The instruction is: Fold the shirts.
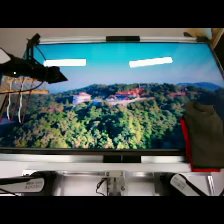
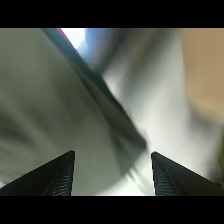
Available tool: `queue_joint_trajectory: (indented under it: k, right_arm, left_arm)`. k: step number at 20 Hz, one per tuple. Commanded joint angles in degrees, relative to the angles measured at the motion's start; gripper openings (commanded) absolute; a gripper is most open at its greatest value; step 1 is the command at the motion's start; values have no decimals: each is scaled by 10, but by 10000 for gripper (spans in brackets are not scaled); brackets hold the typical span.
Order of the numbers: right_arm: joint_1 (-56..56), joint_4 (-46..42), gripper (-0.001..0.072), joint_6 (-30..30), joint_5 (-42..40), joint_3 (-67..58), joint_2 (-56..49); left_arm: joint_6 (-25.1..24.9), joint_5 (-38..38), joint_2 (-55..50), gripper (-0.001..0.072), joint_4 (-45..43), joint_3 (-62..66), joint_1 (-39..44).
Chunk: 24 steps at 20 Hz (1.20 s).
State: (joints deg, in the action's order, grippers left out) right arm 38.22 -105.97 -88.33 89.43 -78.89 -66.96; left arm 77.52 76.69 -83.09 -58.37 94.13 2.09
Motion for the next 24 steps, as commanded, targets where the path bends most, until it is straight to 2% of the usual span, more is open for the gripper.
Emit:
queue_joint_trajectory:
  k: [1,2,3,4,5,6,8,9,12,16,19,24]
  right_arm:
    - [-119,132,588,-21,-196,-155,-1]
    - [-181,140,588,-33,-218,-166,-5]
    - [-238,141,588,-40,-208,-166,-16]
    - [-288,142,589,-47,-160,-166,-40]
    - [-325,155,589,-58,-87,-166,-75]
    - [-346,191,590,-59,-18,-166,-113]
    - [-362,283,589,-59,52,-162,-165]
    - [-368,323,589,-63,54,-157,-176]
    - [-389,317,590,-87,11,-153,-179]
    - [-394,352,589,-87,5,-153,-179]
    - [-394,352,589,-87,5,-153,-179]
    - [-394,352,589,-87,5,-153,-179]
  left_arm:
    - [95,54,-3,26,-370,76,76]
    - [121,60,-3,28,-438,85,98]
    - [133,66,-3,33,-446,85,109]
    - [133,83,-7,158,-414,84,113]
    - [135,116,-14,463,-369,84,115]
    - [138,156,-21,562,-339,81,115]
    - [148,177,-10,561,-328,39,115]
    - [162,159,7,561,-328,2,115]
    - [173,82,56,561,-331,-100,113]
    - [173,72,47,561,-331,-115,110]
    - [173,39,39,561,-330,-115,111]
    - [173,38,37,561,-330,-115,111]
